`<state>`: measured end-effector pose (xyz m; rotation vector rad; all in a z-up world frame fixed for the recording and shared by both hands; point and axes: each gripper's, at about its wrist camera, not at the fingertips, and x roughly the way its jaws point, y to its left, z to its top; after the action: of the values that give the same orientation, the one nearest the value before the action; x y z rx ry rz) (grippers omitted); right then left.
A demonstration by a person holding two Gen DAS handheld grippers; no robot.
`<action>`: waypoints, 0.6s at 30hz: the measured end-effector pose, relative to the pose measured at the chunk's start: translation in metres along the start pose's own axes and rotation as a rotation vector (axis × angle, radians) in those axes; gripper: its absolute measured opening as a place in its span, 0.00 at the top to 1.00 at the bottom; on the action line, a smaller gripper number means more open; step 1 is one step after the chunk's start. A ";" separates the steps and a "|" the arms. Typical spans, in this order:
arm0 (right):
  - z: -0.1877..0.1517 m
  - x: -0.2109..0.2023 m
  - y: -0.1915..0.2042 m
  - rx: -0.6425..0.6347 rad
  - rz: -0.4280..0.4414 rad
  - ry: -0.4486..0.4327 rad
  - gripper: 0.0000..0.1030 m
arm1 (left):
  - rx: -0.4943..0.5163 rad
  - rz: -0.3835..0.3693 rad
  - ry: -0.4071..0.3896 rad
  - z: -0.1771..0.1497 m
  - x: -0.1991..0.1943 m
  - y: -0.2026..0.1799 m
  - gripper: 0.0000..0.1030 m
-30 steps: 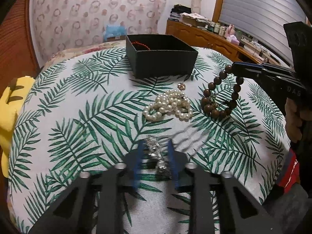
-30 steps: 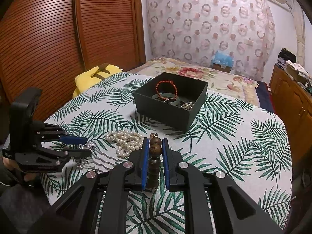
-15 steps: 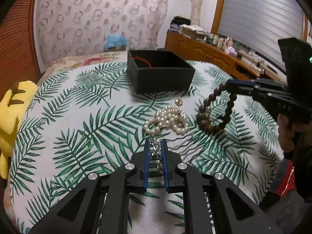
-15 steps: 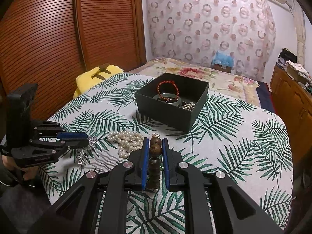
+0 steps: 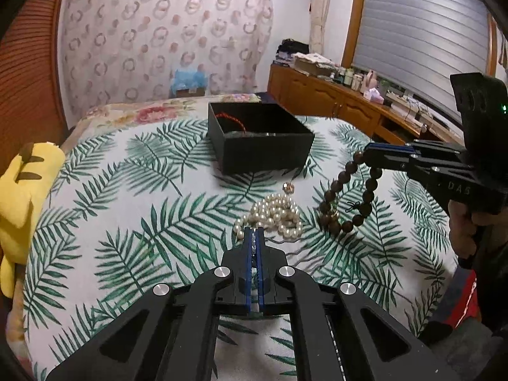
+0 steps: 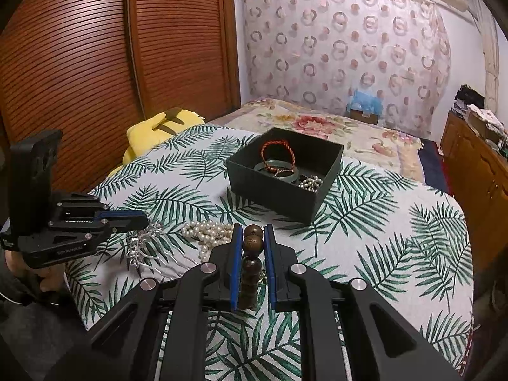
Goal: Organize jewelry
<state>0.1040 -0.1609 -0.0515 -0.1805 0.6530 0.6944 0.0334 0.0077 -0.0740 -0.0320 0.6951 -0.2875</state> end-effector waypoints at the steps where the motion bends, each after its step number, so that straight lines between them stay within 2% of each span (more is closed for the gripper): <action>1: 0.002 -0.001 0.000 -0.003 -0.001 -0.003 0.85 | 0.000 0.000 -0.007 0.002 -0.001 0.000 0.99; 14: 0.043 -0.015 -0.002 -0.041 -0.023 -0.068 0.85 | 0.044 0.001 -0.118 0.041 -0.015 -0.003 1.00; 18: 0.056 -0.014 -0.006 -0.051 -0.024 -0.080 0.85 | 0.056 -0.004 -0.131 0.054 -0.013 -0.003 1.00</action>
<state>0.1281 -0.1526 0.0009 -0.2063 0.5560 0.6920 0.0576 0.0048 -0.0246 0.0009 0.5568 -0.3058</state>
